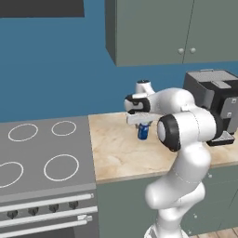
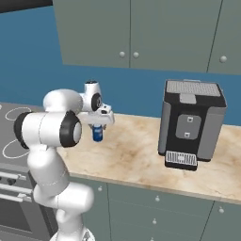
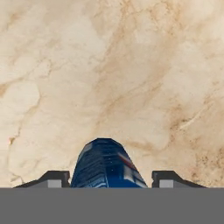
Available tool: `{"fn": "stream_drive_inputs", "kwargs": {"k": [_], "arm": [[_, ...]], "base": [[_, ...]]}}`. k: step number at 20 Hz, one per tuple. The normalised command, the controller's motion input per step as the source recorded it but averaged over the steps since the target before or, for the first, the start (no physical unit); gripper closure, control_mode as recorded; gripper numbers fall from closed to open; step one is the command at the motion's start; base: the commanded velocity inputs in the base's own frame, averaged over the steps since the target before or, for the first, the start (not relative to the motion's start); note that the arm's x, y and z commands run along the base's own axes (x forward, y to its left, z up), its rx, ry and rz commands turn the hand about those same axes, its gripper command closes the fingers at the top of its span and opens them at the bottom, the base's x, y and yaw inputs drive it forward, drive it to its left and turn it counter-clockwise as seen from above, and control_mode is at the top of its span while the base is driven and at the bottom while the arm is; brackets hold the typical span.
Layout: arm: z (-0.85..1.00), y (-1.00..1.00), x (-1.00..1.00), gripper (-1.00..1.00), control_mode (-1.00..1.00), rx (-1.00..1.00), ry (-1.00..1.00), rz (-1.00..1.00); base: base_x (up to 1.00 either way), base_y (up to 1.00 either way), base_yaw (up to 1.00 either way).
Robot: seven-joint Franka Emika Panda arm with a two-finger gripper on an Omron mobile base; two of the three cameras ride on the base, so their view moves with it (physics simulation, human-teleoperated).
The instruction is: Four empty soda cans are scattered around the kitchen. Gather all the cans and cluster them next to the stove for recycling.
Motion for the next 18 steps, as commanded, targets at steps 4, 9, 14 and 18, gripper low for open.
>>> {"fn": "stream_drive_inputs", "kwargs": {"k": [4, 9, 14, 18], "arm": [[0.2, 1.0, 0.0, 1.0, -1.0, 0.0, 0.31, 0.32], [0.01, 1.0, -0.02, 1.0, -1.0, -0.01, 0.16, 0.11], [-0.08, 0.9, 0.07, 1.0, -1.0, -0.03, 0.11, 0.0], [-0.06, 0.77, 0.09, 1.0, -1.0, -0.01, 0.08, 0.0]], "base": [[0.0, 0.0, 0.0], [0.0, 0.0, 0.0], [0.0, 0.0, 0.0], [0.0, 0.0, 0.0]]}}
